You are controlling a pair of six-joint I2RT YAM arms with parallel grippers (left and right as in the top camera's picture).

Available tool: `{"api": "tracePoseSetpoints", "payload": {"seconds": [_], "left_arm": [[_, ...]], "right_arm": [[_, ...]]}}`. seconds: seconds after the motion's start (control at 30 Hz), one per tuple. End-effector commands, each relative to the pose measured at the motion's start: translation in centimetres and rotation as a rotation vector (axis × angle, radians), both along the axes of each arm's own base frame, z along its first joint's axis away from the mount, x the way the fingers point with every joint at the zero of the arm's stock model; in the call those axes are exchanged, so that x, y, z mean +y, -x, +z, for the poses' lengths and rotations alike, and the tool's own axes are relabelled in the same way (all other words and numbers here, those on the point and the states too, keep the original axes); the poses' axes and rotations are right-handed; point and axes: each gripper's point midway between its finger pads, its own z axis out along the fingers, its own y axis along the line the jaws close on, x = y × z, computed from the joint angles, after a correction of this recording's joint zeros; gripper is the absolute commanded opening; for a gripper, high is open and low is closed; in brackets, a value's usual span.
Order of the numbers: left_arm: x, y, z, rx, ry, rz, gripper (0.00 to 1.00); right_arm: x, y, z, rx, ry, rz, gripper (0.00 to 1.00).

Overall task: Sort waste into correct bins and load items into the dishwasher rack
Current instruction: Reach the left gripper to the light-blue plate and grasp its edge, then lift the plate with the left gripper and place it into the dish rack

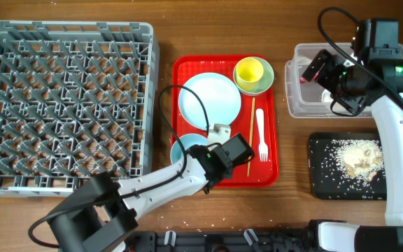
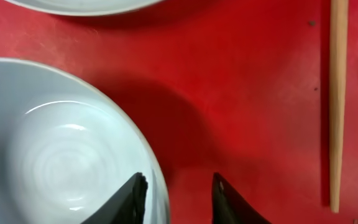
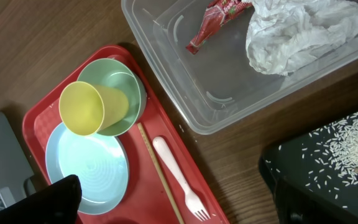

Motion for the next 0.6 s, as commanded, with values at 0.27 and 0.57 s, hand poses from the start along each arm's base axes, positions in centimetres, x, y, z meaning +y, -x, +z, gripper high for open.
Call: {"api": "tracePoseSetpoints", "payload": {"seconds": [0.27, 0.57], "left_arm": [[-0.5, 0.1, 0.5, 0.000, 0.000, -0.014, 0.04], [-1.3, -1.8, 18.0, -0.271, 0.342, -0.080, 0.04]], "right_arm": [[0.1, -0.2, 0.7, -0.021, 0.004, 0.017, 1.00], [0.1, -0.2, 0.7, -0.021, 0.004, 0.017, 1.00]]}}
